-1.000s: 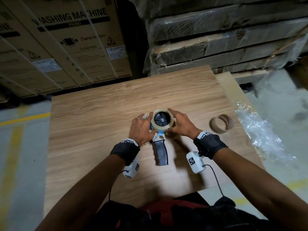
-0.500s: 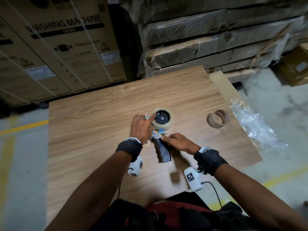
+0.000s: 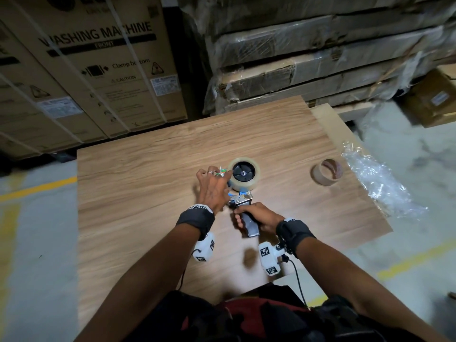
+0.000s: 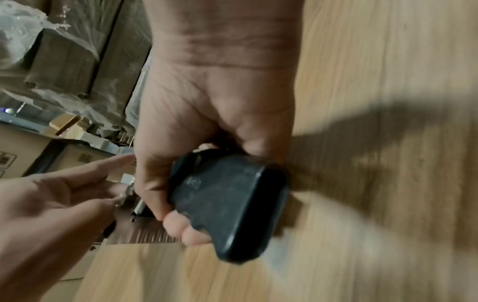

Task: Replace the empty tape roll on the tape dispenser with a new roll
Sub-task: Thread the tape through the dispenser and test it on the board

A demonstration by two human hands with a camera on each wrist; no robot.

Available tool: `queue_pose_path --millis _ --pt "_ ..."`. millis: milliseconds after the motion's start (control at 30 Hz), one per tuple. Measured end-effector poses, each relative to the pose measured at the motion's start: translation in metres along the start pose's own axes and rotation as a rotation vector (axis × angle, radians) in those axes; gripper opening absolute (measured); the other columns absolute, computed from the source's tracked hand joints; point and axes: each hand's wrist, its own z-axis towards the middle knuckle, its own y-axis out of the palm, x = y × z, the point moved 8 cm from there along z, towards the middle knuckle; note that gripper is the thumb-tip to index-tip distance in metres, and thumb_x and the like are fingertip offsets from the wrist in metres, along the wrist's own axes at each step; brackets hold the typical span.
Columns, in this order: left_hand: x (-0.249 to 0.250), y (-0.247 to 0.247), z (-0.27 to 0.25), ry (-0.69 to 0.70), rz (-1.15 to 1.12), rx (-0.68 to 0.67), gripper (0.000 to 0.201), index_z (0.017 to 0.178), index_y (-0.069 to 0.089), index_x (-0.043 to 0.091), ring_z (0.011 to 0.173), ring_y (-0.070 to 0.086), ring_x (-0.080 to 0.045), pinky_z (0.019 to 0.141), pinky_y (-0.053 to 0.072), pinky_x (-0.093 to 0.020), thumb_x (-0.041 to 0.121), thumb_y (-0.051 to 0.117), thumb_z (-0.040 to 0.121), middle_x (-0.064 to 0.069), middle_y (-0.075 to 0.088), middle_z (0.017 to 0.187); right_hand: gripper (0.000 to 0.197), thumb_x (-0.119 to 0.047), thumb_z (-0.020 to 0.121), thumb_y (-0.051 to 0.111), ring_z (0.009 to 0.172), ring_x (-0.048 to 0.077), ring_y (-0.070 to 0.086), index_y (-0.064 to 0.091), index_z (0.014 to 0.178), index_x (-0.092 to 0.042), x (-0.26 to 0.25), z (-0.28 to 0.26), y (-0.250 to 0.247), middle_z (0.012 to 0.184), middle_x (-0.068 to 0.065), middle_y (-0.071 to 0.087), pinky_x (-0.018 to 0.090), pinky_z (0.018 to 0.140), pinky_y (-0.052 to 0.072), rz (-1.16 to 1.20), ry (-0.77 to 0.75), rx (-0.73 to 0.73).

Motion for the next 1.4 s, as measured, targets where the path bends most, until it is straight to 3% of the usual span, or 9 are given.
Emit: queue_pose_path --millis 167,400,500,633,767,933,1133,1300,1400 --pt "-0.004 -0.007 -0.005 0.009 -0.027 0.006 0.062 0.121 0.067 0.039 0.110 0.058 -0.022 0.083 0.020 -0.040 0.026 0.073 0.060 0.006 0.070 0.086 0.031 -0.013 0.075 0.084 0.062 0.017 0.050 0.061 0.096 -0.006 0.008 0.008 -0.001 0.073 0.005 0.053 0.027 0.053 0.046 0.001 0.038 0.015" --pt "-0.011 -0.020 -0.025 0.046 -0.094 0.112 0.058 0.117 0.068 0.035 0.106 0.061 -0.025 0.090 0.023 -0.043 0.014 0.060 0.063 0.006 0.072 0.101 0.035 -0.015 0.075 0.084 0.060 0.017 0.052 0.060 0.098 -0.005 0.011 0.016 0.007 0.073 0.005 0.056 0.027 0.051 0.047 0.017 0.010 0.069" --pt "-0.022 -0.016 -0.031 -0.031 -0.102 0.096 0.061 0.121 0.065 0.038 0.108 0.059 -0.022 0.090 0.022 -0.042 0.018 0.057 0.064 0.009 0.072 0.093 0.030 -0.015 0.075 0.083 0.060 0.017 0.052 0.062 0.094 -0.007 0.008 0.015 0.010 0.073 0.005 0.056 0.028 0.051 0.047 0.019 -0.009 0.079" --pt "-0.037 -0.011 -0.041 -0.114 -0.123 0.088 0.074 0.129 0.060 0.043 0.110 0.059 -0.019 0.088 0.021 -0.040 0.017 0.063 0.059 0.008 0.067 0.063 0.026 -0.012 0.083 0.077 0.061 0.017 0.053 0.061 0.101 -0.004 0.004 0.012 0.012 0.073 0.005 0.055 0.028 0.053 0.047 0.022 -0.033 0.076" --pt "-0.050 -0.024 -0.054 -0.168 -0.210 0.183 0.067 0.123 0.062 0.042 0.105 0.061 -0.017 0.084 0.018 -0.036 0.020 0.052 0.060 0.013 0.056 0.057 0.010 -0.010 0.088 0.074 0.057 0.016 0.055 0.068 0.093 -0.005 -0.003 0.007 0.011 0.070 0.006 0.059 0.027 0.052 0.050 -0.063 -0.072 0.120" --pt "-0.066 -0.015 -0.052 -0.143 -0.152 0.020 0.078 0.130 0.047 0.043 0.100 0.060 -0.022 0.075 0.014 -0.034 0.012 0.064 0.060 0.009 0.064 0.065 0.009 -0.012 0.087 0.075 0.056 0.017 0.056 0.069 0.090 -0.006 -0.004 0.003 0.010 0.069 0.006 0.062 0.027 0.053 0.052 -0.118 -0.062 0.132" --pt "-0.066 -0.015 -0.034 0.035 0.023 -0.069 0.067 0.127 0.062 0.029 0.099 0.058 -0.028 0.081 0.026 -0.041 0.018 0.064 0.061 0.004 0.069 0.076 0.007 -0.012 0.092 0.070 0.055 0.017 0.056 0.069 0.087 -0.007 -0.009 -0.002 0.011 0.069 0.006 0.061 0.026 0.053 0.052 -0.132 -0.050 0.113" --pt "-0.063 -0.015 -0.027 0.111 0.082 -0.110 0.061 0.124 0.060 0.026 0.097 0.057 -0.031 0.080 0.038 -0.041 0.021 0.064 0.064 -0.002 0.068 0.077 0.011 -0.016 0.091 0.072 0.058 0.022 0.059 0.067 0.087 -0.006 -0.008 -0.006 0.013 0.073 0.010 0.065 0.029 0.057 0.052 -0.169 -0.031 0.080" --pt "-0.066 -0.011 -0.030 0.098 0.002 -0.114 0.068 0.131 0.060 0.020 0.092 0.058 -0.036 0.075 0.046 -0.041 0.017 0.061 0.063 -0.006 0.068 0.074 0.031 -0.040 0.076 0.087 0.055 0.010 0.058 0.070 0.067 -0.015 -0.027 -0.010 -0.005 0.059 -0.003 0.066 0.022 0.056 0.045 -0.614 -0.159 0.341"
